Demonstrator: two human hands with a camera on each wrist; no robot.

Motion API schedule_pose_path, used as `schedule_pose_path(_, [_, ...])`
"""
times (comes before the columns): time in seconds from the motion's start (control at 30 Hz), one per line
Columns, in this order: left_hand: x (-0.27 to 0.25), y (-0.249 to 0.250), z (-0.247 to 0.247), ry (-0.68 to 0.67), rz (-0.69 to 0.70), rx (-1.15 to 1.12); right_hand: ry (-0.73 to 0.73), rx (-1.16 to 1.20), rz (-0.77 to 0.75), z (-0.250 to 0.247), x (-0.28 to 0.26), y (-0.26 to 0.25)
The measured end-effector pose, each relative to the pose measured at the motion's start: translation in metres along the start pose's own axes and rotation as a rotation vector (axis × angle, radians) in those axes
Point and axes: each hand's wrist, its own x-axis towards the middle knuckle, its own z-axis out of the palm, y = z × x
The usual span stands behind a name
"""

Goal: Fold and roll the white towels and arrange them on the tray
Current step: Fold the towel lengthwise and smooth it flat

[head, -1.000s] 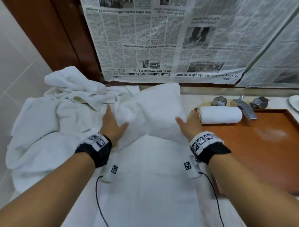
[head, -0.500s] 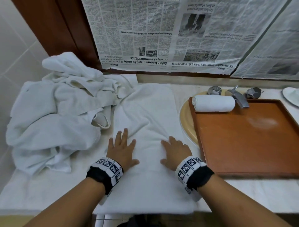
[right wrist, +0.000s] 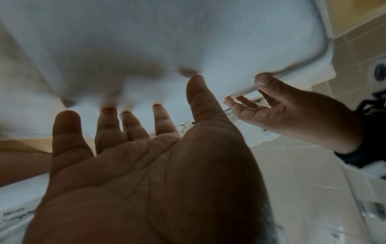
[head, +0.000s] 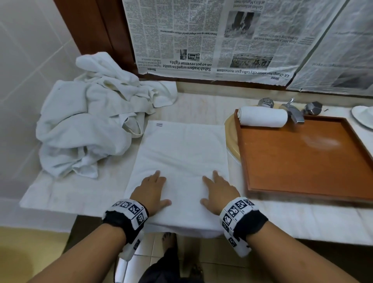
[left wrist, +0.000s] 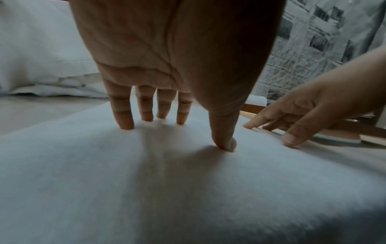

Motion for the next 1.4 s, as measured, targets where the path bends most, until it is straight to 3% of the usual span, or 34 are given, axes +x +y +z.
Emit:
schedule_pose_path(0.33, [0.029, -0.014, -0.028, -0.025, 0.006, 0.014, -0.026, 0.036, 0.065, -0.024, 0.018, -0.007])
schedule_pose_path(0.57, [0.084, -0.031, -0.052, -0.083, -0.039, 0.035, -0.016, 0.081, 0.102, -0.039, 0.072, -0.011])
schedule_pose_path(0.8, [0.135, -0.051, -0.079, -0.117, 0.005, 0.126, -0.016, 0.092, 0.136, -0.063, 0.115, -0.016])
schedule_pose_path(1.0, [0.174, -0.040, -0.113, -0.155, 0.013, 0.153, -0.009, 0.129, 0.205, -0.083, 0.136, -0.029])
schedule_pose_path(1.13, [0.202, -0.016, -0.126, -0.052, 0.071, 0.044, 0.025, 0.169, 0.154, -0.099, 0.164, -0.046])
schedule_pose_path(1.3, [0.230, -0.017, -0.105, -0.226, 0.132, 0.136, -0.034, 0.120, 0.045, -0.105, 0.207, -0.052])
schedule_pose_path(1.4, [0.241, -0.047, -0.097, -0.185, 0.098, 0.153, -0.050, 0.116, 0.024, -0.104, 0.228, -0.030])
